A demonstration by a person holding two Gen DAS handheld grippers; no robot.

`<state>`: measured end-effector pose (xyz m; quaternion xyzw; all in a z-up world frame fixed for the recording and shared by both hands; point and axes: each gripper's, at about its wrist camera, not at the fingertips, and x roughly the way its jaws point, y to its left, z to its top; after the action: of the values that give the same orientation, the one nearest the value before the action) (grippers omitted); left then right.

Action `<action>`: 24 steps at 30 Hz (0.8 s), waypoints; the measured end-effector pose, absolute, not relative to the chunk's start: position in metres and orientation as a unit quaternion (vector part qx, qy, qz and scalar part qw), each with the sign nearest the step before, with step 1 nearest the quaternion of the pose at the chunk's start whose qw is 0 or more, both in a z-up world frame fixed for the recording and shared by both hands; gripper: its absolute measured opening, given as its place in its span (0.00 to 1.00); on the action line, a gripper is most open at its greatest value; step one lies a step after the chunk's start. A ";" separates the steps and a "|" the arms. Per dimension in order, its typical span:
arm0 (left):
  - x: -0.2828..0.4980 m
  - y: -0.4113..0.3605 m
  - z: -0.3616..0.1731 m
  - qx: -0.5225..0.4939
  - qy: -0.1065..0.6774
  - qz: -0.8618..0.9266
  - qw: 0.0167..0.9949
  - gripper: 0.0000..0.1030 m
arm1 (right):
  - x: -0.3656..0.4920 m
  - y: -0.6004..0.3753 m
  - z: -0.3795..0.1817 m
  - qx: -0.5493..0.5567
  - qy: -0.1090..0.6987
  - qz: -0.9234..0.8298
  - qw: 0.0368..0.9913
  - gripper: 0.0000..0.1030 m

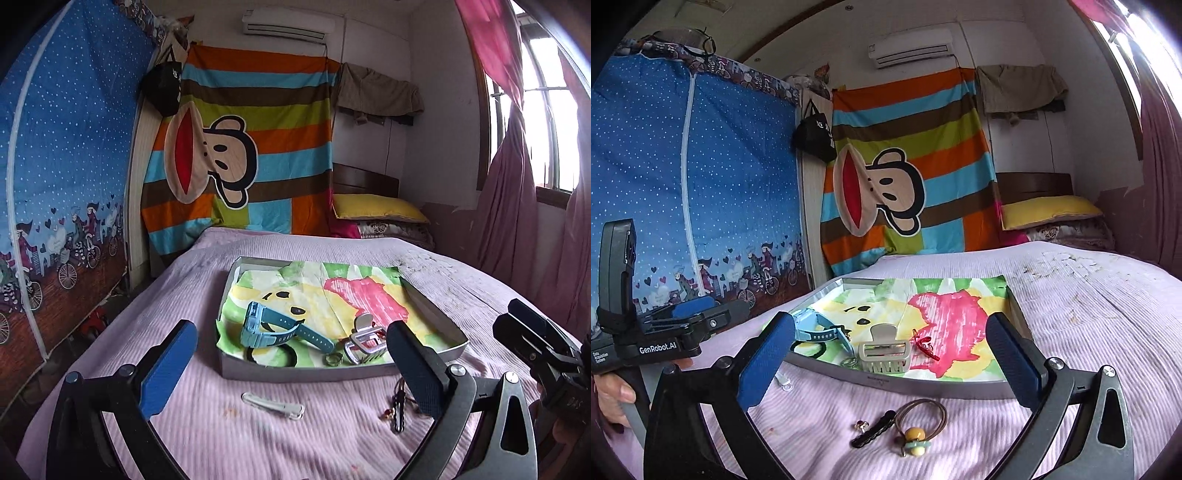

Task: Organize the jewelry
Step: 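Move the right tool to the brown bead hair tie while the left tool reaches the white clip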

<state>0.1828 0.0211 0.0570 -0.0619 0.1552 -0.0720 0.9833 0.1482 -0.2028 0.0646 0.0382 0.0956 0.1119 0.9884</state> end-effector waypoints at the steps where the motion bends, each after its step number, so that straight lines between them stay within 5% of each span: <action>1: 0.178 0.021 0.056 -0.060 0.153 -0.072 0.984 1.00 | 0.145 -0.202 0.064 0.037 0.095 0.110 0.989 0.99; 24: 0.148 0.040 0.019 -0.025 0.187 -0.078 0.979 1.00 | 0.118 -0.191 0.028 0.000 0.155 0.114 0.981 0.99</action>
<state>0.1483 0.0403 0.0191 -0.0247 0.1870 -0.0779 0.9790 0.1177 -0.1907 0.0280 -0.0001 0.1549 0.1138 0.9814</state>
